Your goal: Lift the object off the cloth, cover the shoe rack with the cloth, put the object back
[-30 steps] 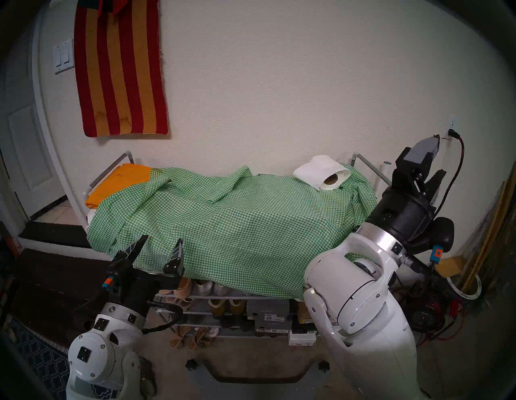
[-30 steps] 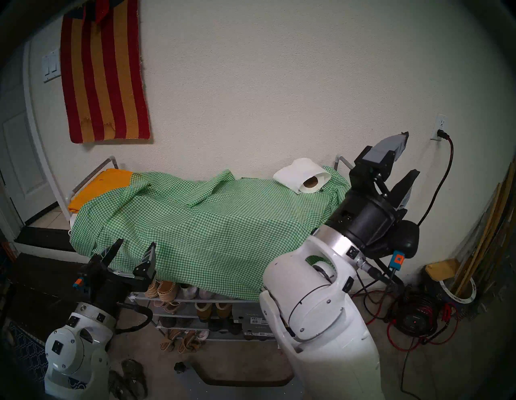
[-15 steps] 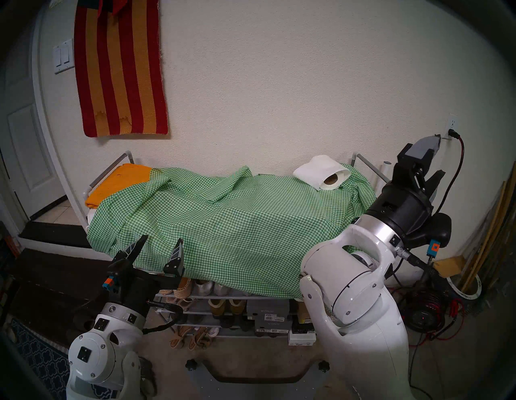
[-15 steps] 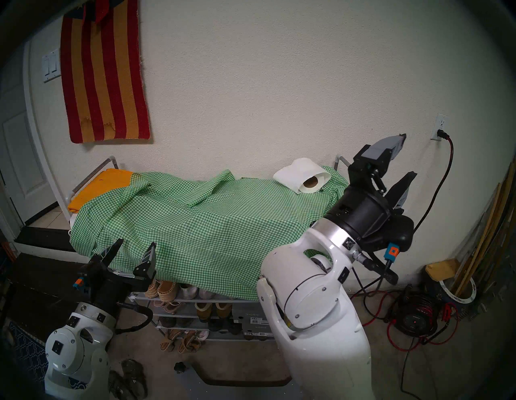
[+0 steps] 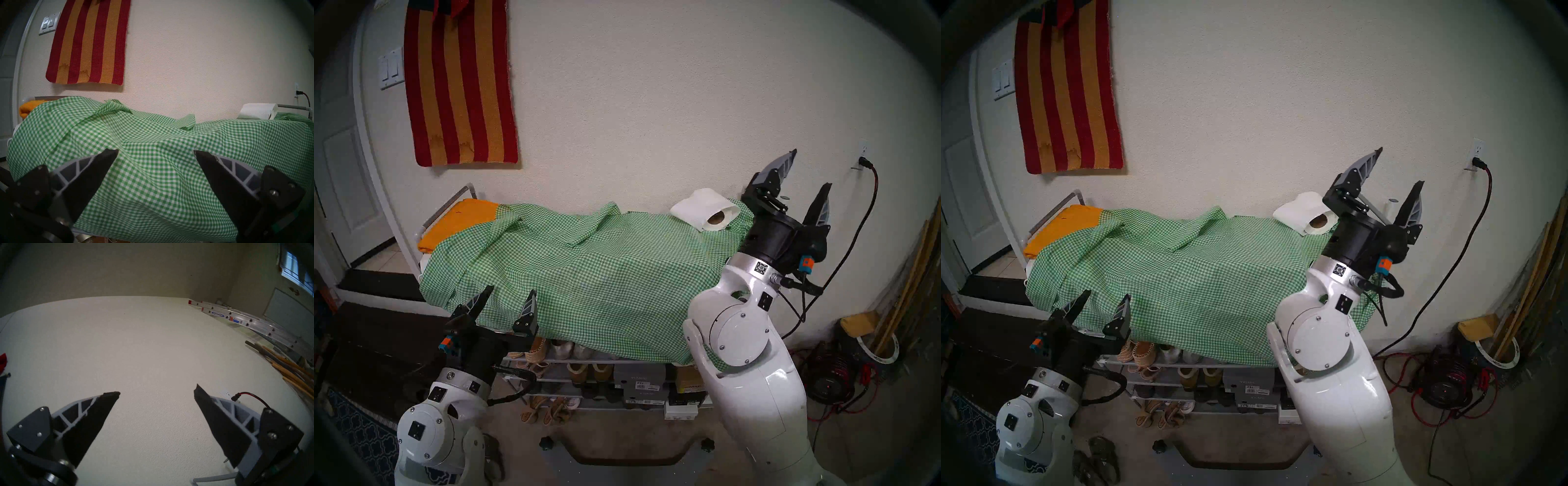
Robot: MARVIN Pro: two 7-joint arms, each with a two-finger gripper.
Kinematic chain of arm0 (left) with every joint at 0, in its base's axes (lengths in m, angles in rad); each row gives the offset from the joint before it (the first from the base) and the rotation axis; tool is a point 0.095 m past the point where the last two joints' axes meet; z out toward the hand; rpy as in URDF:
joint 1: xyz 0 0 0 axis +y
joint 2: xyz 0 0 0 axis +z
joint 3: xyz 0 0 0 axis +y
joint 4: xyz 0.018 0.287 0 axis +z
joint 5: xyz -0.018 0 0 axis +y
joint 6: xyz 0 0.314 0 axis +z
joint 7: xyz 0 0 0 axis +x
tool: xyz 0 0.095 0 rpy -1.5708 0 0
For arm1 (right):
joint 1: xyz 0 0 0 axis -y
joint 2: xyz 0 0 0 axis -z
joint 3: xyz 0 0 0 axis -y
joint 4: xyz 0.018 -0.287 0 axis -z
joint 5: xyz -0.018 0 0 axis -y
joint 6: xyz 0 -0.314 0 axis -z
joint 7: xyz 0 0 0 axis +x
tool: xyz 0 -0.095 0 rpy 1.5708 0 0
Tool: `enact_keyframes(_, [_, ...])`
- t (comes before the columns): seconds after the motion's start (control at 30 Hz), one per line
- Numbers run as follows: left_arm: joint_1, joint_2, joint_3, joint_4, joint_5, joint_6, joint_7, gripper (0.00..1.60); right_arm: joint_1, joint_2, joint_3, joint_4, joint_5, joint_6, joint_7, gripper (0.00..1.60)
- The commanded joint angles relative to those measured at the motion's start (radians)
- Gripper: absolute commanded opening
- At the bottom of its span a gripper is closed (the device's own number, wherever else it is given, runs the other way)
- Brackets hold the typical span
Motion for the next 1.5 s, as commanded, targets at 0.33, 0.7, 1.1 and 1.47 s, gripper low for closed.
enact_keyframes(0.33, [-0.001, 0.002, 0.002, -0.001, 0.000, 0.001, -0.002, 1.60, 0.037, -0.033, -0.020, -0.141, 0.099, 0.297, 0.119, 1.60])
enact_keyframes(0.7, [-0.001, 0.002, 0.002, -0.001, 0.000, 0.001, -0.002, 1.60, 0.049, -0.021, -0.009, -0.196, 0.180, 0.534, 0.131, 1.60])
enact_keyframes(1.1, [-0.001, 0.002, 0.002, -0.001, 0.001, 0.001, -0.001, 1.60, 0.076, 0.025, -0.026, -0.108, 0.098, 0.744, 0.141, 1.60])
enact_keyframes(1.47, [-0.001, 0.002, 0.002, -0.001, 0.001, 0.001, -0.001, 1.60, 0.096, 0.003, -0.005, -0.126, 0.111, 0.986, 0.166, 1.60])
